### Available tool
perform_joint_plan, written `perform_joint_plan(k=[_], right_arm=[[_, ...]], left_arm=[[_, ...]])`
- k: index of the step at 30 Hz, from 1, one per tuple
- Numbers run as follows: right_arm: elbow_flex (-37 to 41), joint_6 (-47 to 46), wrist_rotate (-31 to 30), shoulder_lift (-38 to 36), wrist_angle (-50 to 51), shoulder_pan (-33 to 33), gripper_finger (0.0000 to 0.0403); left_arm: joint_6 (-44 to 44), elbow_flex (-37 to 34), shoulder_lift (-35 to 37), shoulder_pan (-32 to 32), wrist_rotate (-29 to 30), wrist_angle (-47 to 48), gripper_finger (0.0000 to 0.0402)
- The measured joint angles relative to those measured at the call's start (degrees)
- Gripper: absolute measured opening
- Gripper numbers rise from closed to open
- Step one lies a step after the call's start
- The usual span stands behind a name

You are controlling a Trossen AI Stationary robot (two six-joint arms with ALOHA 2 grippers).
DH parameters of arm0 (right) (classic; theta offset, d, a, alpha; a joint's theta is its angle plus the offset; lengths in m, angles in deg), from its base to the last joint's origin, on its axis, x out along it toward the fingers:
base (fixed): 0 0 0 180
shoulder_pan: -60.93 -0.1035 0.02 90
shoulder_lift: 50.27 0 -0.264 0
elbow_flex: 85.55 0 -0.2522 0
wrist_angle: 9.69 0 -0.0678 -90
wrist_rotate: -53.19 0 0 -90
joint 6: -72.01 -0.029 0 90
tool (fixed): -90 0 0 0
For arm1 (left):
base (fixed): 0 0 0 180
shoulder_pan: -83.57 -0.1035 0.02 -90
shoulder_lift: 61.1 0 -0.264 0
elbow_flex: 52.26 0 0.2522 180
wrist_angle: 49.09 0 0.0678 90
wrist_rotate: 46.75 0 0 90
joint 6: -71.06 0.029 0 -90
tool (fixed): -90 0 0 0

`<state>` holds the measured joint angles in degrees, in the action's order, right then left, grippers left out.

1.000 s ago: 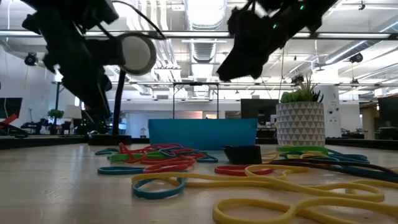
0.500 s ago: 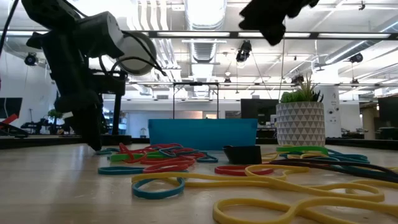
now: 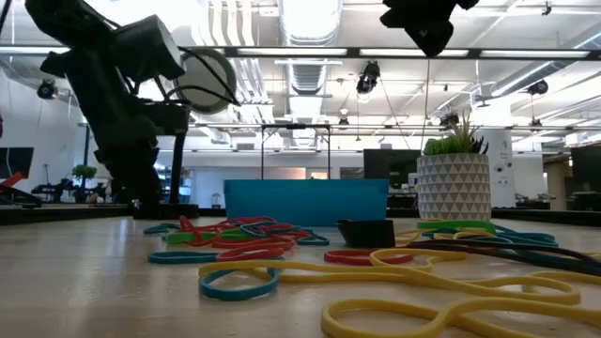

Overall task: Pick and place rubber bands into bin
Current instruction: Put the blue rubber band into the blue bin

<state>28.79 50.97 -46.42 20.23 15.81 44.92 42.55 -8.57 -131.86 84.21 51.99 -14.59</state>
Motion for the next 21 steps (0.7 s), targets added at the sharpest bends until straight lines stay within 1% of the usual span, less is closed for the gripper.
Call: perform_joint_plan(k=[3,5,13,16,21], right_arm=[[0.0,0.0,-0.9,0.0,0.1,-0.4,0.0098],[0.0,0.0,-0.9,0.1,0.1,-0.4,0.0100],[0.0,0.1,-1.0,0.1,0.1,-0.4,0.0099],[0.0,0.2,-1.0,0.1,0.1,-0.4,0.0096],[0.1,0.2,-1.0,0.1,0.1,-0.4,0.0097]], left_arm=[[0.7,-2.3,1.7,-2.0,-4.9,-4.1,0.0123],[0.8,-3.6,2.0,-3.2,-6.7,-6.7,0.0123],[1.9,-6.0,0.5,-5.3,-7.0,-13.3,0.0123],[2.8,-5.9,-1.8,-5.3,-7.0,-13.7,0.0123],[3.9,-5.5,-7.1,-5.3,-8.5,-17.1,0.0123]])
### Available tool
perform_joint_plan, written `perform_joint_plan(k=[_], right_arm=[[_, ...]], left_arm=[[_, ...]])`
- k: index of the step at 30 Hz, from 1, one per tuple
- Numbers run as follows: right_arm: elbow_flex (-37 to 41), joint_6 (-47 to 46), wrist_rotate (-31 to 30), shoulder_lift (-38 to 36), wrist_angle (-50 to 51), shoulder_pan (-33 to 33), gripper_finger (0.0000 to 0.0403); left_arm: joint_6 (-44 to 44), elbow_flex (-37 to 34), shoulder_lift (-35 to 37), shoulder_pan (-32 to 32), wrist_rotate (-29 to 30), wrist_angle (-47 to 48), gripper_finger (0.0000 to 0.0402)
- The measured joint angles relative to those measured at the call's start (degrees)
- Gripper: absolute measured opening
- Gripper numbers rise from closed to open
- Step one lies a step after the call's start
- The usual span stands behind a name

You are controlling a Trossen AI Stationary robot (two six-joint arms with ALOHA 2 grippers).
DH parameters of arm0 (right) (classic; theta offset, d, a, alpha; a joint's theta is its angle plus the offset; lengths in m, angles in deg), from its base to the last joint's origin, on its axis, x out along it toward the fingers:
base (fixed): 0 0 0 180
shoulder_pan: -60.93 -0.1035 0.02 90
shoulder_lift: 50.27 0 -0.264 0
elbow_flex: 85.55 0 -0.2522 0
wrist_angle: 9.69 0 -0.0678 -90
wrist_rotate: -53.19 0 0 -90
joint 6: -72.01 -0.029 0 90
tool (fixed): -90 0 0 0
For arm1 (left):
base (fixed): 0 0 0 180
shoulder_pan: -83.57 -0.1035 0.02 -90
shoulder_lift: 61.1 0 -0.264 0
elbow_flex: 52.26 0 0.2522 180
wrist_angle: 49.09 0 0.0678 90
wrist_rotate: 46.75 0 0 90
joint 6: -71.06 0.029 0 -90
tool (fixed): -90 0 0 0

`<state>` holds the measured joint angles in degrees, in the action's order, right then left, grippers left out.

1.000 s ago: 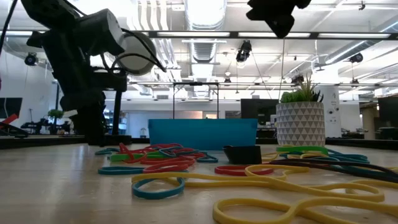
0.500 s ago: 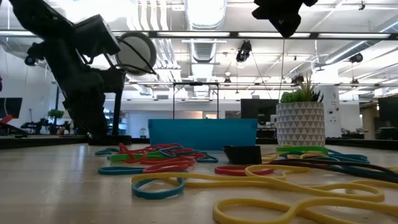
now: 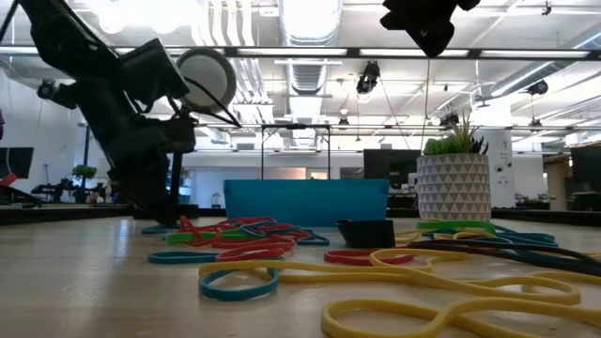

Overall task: Pick and place rubber bands into bin
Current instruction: Put the blue rubber band into the blue bin

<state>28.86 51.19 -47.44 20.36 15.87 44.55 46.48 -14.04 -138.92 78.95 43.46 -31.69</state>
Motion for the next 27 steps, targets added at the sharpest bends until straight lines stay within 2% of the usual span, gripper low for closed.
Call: perform_joint_plan(k=[9,14,18,25,27], right_arm=[[0.0,-0.2,0.0,0.0,0.1,0.0,0.0091],[0.0,-0.2,0.0,0.0,0.1,0.0,0.0086],[0.0,-0.2,0.0,0.0,0.2,0.0,0.0086],[0.0,-0.2,0.0,0.0,0.3,0.0,0.0079],[0.0,-0.2,0.0,0.0,0.3,0.0,0.0077]], left_arm=[[4.3,1.9,-6.4,0.4,-0.8,-2.3,0.0123],[8.3,1.9,-7.4,1.1,1.1,-1.7,0.0117],[10.2,1.7,-7.4,1.6,3.9,-1.6,0.0086],[11.3,1.7,-7.5,1.7,4.5,-1.4,0.0010],[10.9,1.9,-7.4,1.7,4.8,-1.1,0.0005]])
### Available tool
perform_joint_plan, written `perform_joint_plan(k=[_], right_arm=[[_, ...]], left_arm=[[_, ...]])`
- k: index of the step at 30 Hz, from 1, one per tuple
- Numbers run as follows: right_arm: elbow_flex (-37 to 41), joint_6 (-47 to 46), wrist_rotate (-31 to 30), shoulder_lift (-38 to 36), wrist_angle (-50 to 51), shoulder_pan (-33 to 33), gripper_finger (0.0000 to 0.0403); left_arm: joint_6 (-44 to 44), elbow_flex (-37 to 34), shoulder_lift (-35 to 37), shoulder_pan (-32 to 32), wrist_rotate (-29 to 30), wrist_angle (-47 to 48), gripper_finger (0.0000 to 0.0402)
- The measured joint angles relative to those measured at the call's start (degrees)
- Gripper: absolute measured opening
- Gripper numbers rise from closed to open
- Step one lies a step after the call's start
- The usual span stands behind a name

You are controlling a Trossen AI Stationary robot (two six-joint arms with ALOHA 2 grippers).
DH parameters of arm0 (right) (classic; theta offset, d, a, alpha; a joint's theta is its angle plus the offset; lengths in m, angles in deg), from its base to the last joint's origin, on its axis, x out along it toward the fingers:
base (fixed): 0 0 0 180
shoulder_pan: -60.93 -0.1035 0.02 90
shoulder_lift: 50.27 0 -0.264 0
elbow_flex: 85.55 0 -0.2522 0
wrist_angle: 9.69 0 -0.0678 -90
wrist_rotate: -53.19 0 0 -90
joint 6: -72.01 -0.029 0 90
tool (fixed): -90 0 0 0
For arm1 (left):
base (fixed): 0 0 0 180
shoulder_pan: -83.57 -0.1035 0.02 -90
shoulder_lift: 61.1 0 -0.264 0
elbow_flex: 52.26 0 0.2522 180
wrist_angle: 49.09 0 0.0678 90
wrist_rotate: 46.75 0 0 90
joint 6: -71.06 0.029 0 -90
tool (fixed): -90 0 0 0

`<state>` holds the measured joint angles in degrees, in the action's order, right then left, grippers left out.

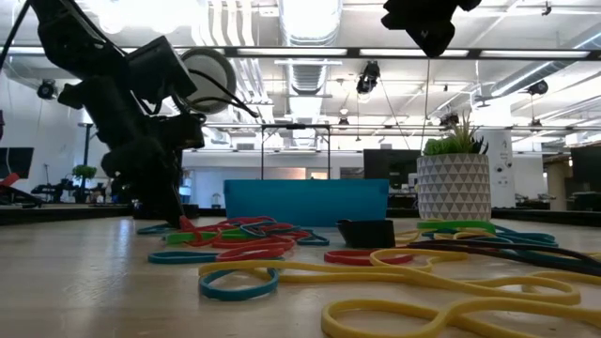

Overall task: Pick and place rubber bands into bin
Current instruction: Put the blue rubber band into the blue bin

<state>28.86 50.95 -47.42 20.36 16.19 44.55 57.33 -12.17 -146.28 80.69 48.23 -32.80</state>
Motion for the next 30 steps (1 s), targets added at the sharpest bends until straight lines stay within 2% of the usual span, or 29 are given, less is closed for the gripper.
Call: perform_joint_plan(k=[5,20,30], right_arm=[[0.0,0.0,0.0,0.0,0.0,0.0,0.0072],[0.0,0.1,0.0,0.0,0.4,0.0,0.0068],[0.0,0.0,-2.5,0.0,1.7,0.0,0.0068]], left_arm=[[-0.8,1.2,2.5,0.1,0.5,0.9,0.0001],[-0.4,6.5,16.2,0.0,1.3,0.1,0.0000],[5.5,12.9,16.8,0.0,4.8,-1.0,0.0000]])
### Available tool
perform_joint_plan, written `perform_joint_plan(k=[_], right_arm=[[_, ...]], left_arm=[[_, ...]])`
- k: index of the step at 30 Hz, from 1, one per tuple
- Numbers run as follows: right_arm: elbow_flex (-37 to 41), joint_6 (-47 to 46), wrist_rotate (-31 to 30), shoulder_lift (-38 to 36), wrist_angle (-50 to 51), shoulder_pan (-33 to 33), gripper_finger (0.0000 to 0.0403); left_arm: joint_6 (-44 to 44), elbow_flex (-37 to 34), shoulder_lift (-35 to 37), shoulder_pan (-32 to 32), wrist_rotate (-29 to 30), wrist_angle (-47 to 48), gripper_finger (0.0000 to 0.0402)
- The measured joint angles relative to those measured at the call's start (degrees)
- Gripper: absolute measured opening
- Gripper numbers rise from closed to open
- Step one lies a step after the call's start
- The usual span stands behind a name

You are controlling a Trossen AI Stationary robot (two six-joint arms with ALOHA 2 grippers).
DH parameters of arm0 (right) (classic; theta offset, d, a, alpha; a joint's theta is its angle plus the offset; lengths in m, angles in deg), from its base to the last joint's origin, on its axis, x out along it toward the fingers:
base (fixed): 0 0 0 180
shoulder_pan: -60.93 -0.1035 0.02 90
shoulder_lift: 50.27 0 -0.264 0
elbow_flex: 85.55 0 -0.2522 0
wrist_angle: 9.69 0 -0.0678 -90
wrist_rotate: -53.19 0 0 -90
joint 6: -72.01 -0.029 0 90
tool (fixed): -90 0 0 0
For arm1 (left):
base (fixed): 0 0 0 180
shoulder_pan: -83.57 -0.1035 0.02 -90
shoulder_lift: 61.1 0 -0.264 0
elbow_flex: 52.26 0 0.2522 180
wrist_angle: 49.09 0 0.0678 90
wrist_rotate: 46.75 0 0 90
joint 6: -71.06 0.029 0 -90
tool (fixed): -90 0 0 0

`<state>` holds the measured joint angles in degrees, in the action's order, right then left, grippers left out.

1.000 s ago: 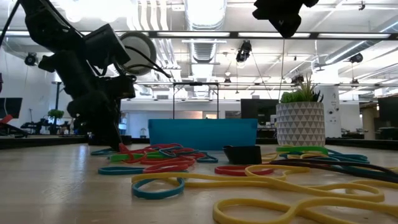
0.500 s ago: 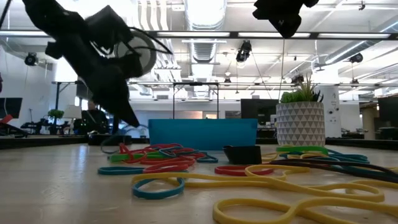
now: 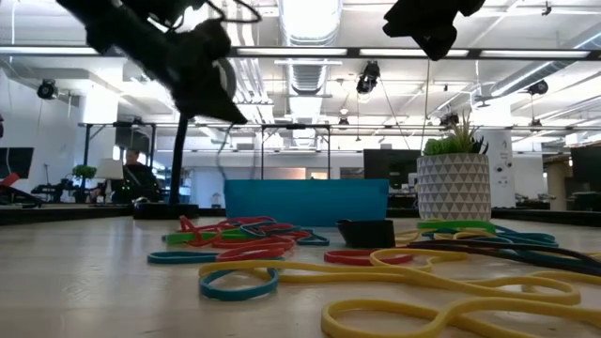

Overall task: Pick and place rubber bands into bin
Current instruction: Put the blue rubber band into the blue bin

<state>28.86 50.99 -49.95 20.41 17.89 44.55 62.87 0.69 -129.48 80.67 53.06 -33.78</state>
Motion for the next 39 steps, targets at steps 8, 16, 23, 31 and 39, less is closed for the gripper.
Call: perform_joint_plan(k=[8,16,23,31,39], right_arm=[[0.0,0.0,-0.6,0.0,0.9,0.0,0.0070],[0.6,0.0,-0.6,0.0,1.0,0.0,0.0068],[1.6,-2.4,-0.5,0.0,1.0,0.0,0.0063],[2.6,-5.0,-0.5,0.0,1.0,0.0,0.0063],[2.7,-4.7,-0.5,0.0,1.0,0.0,0.0064]], left_arm=[[5.4,5.9,-4.4,-0.9,6.8,-6.1,0.0000],[6.2,12.2,-12.3,-4.0,11.5,-9.7,0.0000],[5.8,16.6,-21.5,-6.6,16.0,-9.5,0.0000],[5.6,20.5,-24.4,-6.5,23.9,-9.6,0.0000],[8.6,22.3,-23.9,-8.0,25.3,-9.3,0.0000]])
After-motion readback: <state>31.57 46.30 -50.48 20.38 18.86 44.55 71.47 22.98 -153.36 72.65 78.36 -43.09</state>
